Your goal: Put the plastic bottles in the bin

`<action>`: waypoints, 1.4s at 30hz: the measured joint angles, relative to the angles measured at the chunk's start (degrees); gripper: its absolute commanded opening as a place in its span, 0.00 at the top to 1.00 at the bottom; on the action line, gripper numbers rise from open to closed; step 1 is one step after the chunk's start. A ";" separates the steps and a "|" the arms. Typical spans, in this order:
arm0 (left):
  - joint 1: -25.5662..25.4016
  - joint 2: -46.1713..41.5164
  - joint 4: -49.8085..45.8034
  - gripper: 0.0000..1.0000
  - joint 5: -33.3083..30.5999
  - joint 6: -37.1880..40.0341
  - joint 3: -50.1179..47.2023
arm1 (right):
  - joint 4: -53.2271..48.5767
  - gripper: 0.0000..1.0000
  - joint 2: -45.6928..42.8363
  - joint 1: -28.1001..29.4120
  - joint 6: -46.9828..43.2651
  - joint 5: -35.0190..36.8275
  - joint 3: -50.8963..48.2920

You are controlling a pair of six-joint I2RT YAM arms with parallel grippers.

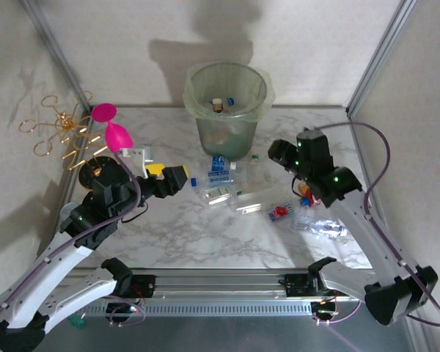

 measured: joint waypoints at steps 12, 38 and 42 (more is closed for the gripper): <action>0.00 1.66 1.20 0.06 2.01 0.28 -0.02 | -17.81 0.05 -13.38 -4.79 32.06 8.90 -18.56; 0.00 -0.04 1.40 0.06 1.81 0.04 -0.13 | -1.49 0.19 -3.50 -20.63 35.85 0.96 -35.30; 0.00 0.04 1.40 0.06 1.77 -0.24 -0.13 | 2.01 0.26 -1.75 -22.05 34.58 0.26 -37.62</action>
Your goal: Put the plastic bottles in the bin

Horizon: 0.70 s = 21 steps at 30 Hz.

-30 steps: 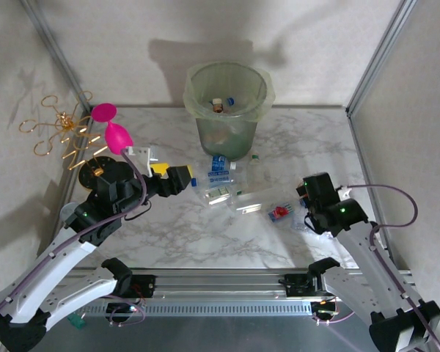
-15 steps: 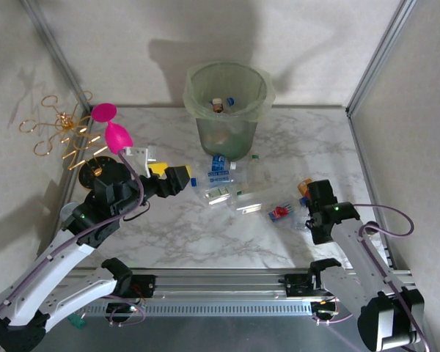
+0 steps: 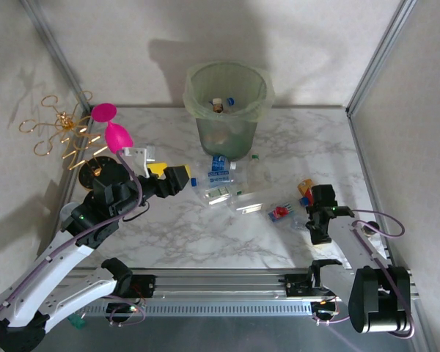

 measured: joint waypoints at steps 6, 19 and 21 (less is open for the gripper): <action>0.00 0.07 -0.17 0.07 -0.11 -0.68 0.00 | 0.63 0.37 0.00 -0.98 -1.11 -0.72 -1.16; -0.09 0.44 -1.88 0.07 -1.16 -0.66 0.39 | -3.45 0.46 -6.93 -2.27 -1.84 -0.26 1.36; -0.09 0.44 -2.51 0.07 -1.29 -0.66 0.92 | -5.20 0.48 -8.63 -2.27 -2.64 0.42 3.91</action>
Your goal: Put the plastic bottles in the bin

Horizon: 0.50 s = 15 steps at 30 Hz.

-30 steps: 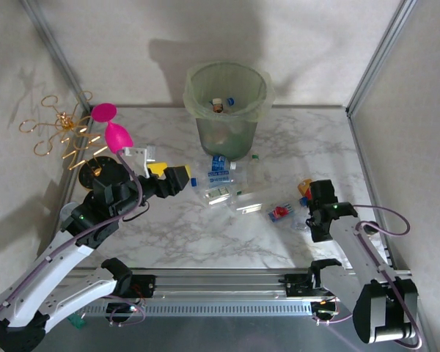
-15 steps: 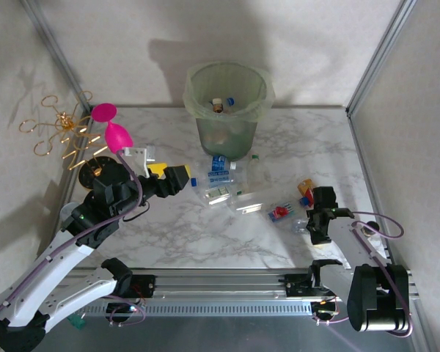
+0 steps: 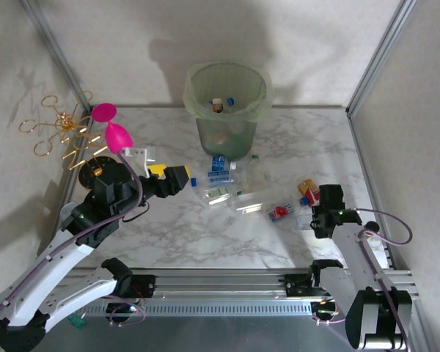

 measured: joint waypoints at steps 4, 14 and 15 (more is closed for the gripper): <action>0.00 -0.11 -0.52 0.06 -0.22 0.04 0.96 | -0.28 0.51 -2.99 -0.04 -4.02 0.17 4.96; -0.02 -0.55 -2.03 0.06 -1.68 0.72 2.99 | 8.39 0.50 -7.63 -0.04 -25.55 -7.69 11.41; -0.02 -0.55 -2.14 0.06 -1.73 0.81 3.06 | 9.62 0.50 -7.87 -0.04 -27.41 -9.29 11.93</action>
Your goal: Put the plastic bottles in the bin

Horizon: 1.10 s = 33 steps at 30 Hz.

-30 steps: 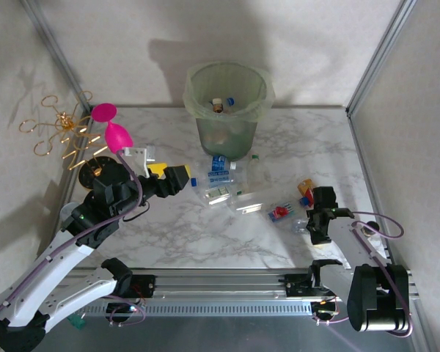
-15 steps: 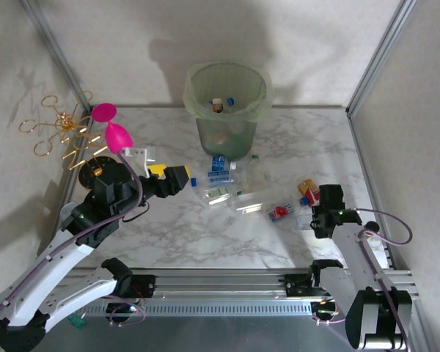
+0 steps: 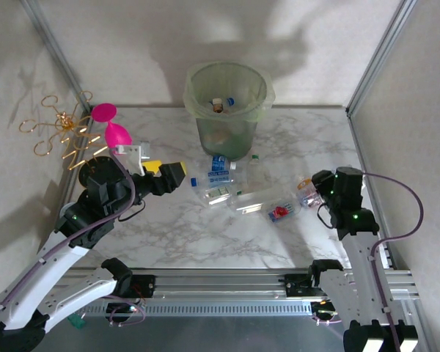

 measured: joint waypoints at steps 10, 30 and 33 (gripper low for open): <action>0.00 0.20 -0.50 0.06 -0.76 0.33 0.31 | 12.68 0.50 9.03 4.63 -12.41 -14.21 11.82; 0.00 0.98 -2.91 0.06 -1.36 0.52 6.47 | 18.97 0.49 63.23 19.12 -23.76 -14.10 72.94; 0.00 0.98 -3.21 0.06 -1.55 0.52 6.47 | 16.31 0.49 71.45 20.92 -25.53 -13.88 82.49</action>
